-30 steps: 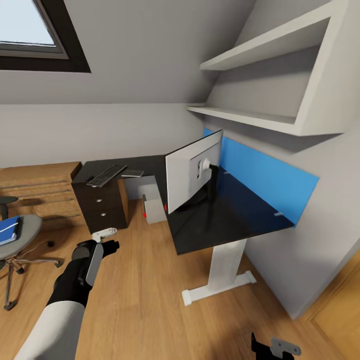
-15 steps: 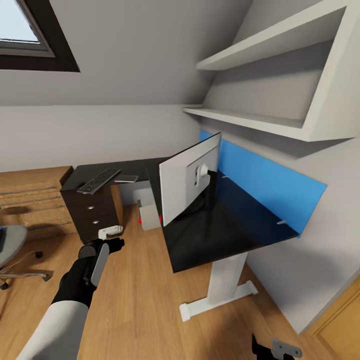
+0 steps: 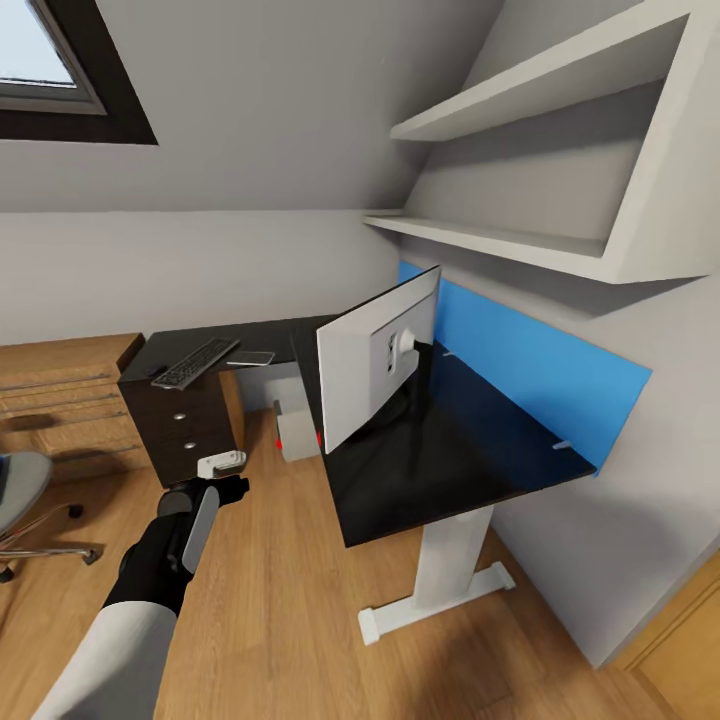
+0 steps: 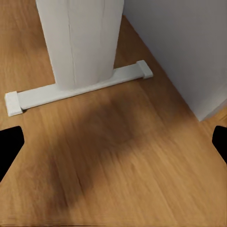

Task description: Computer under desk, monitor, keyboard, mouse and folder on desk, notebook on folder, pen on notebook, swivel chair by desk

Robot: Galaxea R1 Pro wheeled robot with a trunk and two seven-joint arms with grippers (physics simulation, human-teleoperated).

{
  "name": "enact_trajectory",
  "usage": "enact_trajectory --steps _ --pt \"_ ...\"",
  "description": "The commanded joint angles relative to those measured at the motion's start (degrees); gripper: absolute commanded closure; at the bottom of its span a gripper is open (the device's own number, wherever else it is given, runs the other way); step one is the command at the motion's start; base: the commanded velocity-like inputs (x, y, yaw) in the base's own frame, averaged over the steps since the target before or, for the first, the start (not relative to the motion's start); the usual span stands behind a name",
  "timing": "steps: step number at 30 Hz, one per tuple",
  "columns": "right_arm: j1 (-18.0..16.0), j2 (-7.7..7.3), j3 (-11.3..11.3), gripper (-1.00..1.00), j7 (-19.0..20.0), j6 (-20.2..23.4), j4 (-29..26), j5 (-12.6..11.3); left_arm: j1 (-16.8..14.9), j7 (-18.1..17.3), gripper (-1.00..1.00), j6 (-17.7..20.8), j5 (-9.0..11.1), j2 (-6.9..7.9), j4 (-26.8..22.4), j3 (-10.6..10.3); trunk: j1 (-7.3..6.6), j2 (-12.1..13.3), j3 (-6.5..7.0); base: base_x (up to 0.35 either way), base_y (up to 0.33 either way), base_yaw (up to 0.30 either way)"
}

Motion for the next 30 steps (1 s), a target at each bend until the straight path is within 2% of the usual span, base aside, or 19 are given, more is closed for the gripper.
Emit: enact_trajectory --steps 1,5,11,21,30 --pt "0.6 0.02 0.2 -1.00 0.0 -1.2 0.1 0.1 0.0 0.4 -1.00 0.2 0.6 -0.02 -0.1 0.1 0.00 0.0 -0.06 0.000 0.000 0.000" --pt "4.1 0.07 0.2 -1.00 0.0 -4.9 0.1 1.3 0.0 0.4 -1.00 0.1 0.6 0.03 -0.2 0.1 0.00 0.0 -0.06 0.000 0.000 0.000" --pt "6.8 0.02 0.2 -1.00 0.1 -6.1 0.1 1.6 0.0 0.4 -1.00 0.1 0.6 0.05 -0.3 0.0 0.00 0.0 -0.06 0.045 0.000 0.000" --pt "7.7 0.88 0.4 -1.00 0.1 -6.3 0.1 1.6 0.0 0.4 -1.00 0.1 0.5 0.06 -0.4 0.1 0.00 0.0 -0.06 0.234 0.000 0.000" --pt "7.8 0.93 0.4 -1.00 0.1 -6.3 0.1 1.6 0.0 0.3 -1.00 0.2 0.6 0.07 -0.5 0.2 0.00 0.0 -0.06 0.052 0.000 0.000"
